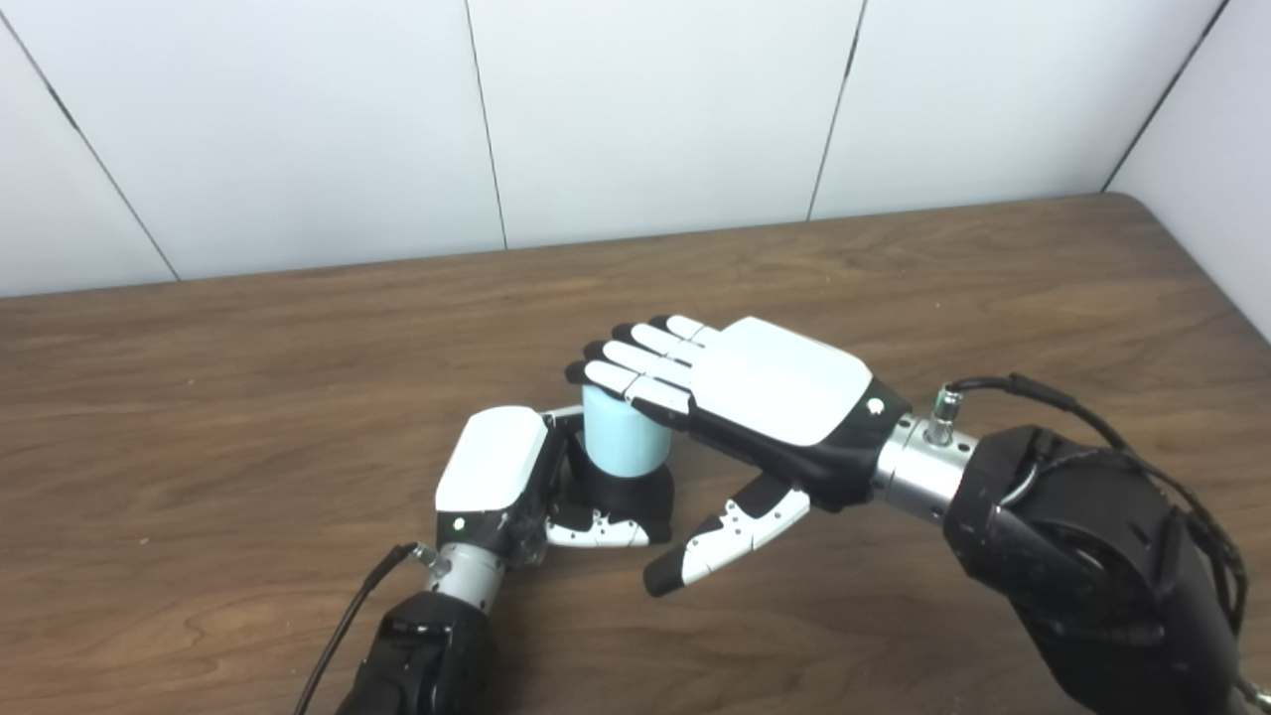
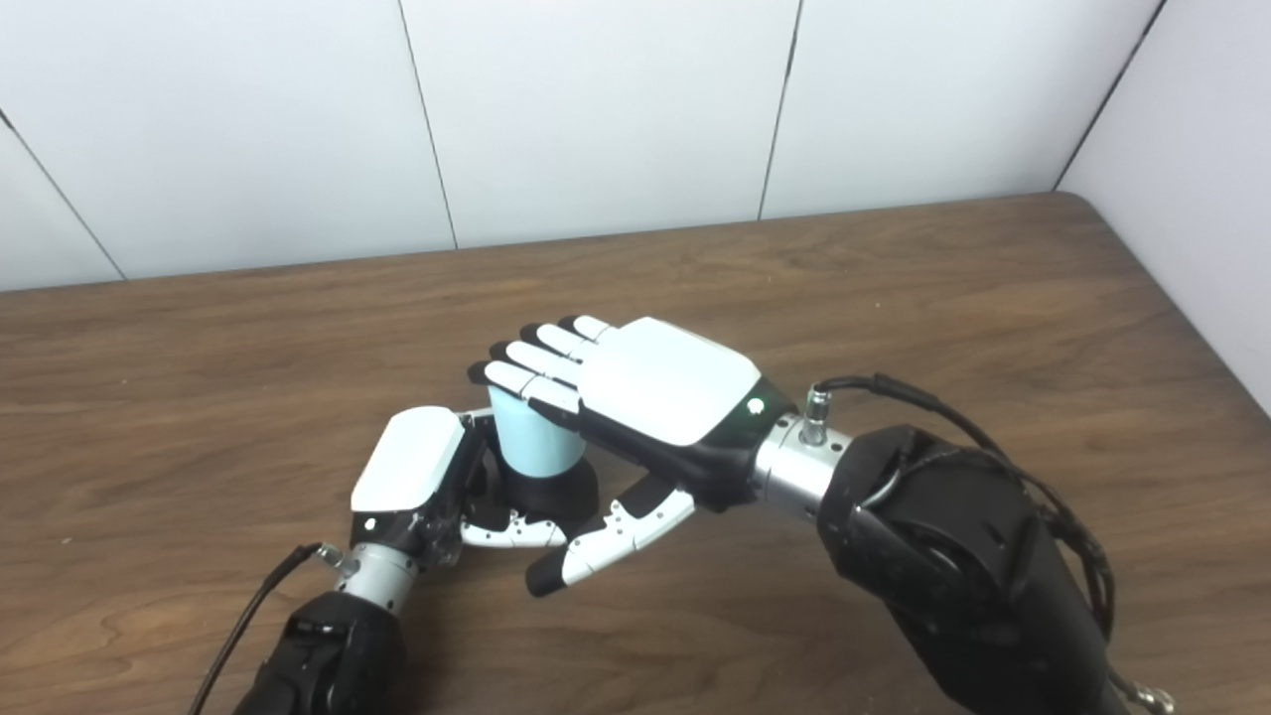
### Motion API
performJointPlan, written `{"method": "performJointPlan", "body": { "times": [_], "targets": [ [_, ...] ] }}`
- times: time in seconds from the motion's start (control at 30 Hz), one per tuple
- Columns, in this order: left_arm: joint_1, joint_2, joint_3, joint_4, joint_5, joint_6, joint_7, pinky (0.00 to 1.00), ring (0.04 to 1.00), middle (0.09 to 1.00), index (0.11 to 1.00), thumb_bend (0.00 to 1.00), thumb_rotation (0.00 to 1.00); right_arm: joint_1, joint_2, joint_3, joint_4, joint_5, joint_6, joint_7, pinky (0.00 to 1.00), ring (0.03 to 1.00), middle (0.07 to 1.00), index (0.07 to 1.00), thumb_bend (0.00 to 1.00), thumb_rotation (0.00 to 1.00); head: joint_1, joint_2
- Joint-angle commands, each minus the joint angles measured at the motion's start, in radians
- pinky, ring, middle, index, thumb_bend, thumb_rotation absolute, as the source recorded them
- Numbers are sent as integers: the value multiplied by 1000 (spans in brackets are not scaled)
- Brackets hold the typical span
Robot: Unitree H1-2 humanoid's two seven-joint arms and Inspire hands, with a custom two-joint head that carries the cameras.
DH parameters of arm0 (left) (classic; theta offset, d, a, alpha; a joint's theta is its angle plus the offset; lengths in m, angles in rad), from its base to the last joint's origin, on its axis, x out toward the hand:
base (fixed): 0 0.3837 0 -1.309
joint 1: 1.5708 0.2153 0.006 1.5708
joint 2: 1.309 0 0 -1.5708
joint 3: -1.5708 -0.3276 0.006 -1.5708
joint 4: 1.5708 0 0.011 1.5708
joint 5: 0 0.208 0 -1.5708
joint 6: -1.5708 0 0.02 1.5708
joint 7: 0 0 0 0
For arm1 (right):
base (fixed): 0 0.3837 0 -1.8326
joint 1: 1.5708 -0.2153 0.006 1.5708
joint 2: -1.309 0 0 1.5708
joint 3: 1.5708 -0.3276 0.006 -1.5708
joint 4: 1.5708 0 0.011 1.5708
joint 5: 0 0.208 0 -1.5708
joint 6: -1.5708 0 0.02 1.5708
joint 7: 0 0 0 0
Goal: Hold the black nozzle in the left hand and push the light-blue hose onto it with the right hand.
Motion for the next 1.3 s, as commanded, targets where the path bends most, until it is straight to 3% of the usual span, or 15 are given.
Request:
{"method": "performJointPlan", "body": {
  "times": [0.0,0.5,0.9,1.27],
  "targets": [
    [35,14,-27,25,13,22,-90,324,396,415,519,519,0,-4,-4,-17,-6,-3,-27,-34,1000,1000,1000,980,696,1000,0,4],
    [43,11,-23,18,15,18,-90,307,379,406,514,518,0,84,-11,-39,21,27,-35,-71,961,1000,989,957,690,1000,4,12],
    [47,12,-21,3,16,29,-105,314,385,406,514,518,0,155,-1,9,81,3,-61,-133,950,1000,975,939,685,1000,2,15],
    [55,13,-22,-16,24,42,-117,311,381,402,510,518,0,185,7,51,117,-20,-54,-143,938,1000,983,949,670,1000,9,24]
  ]
}}
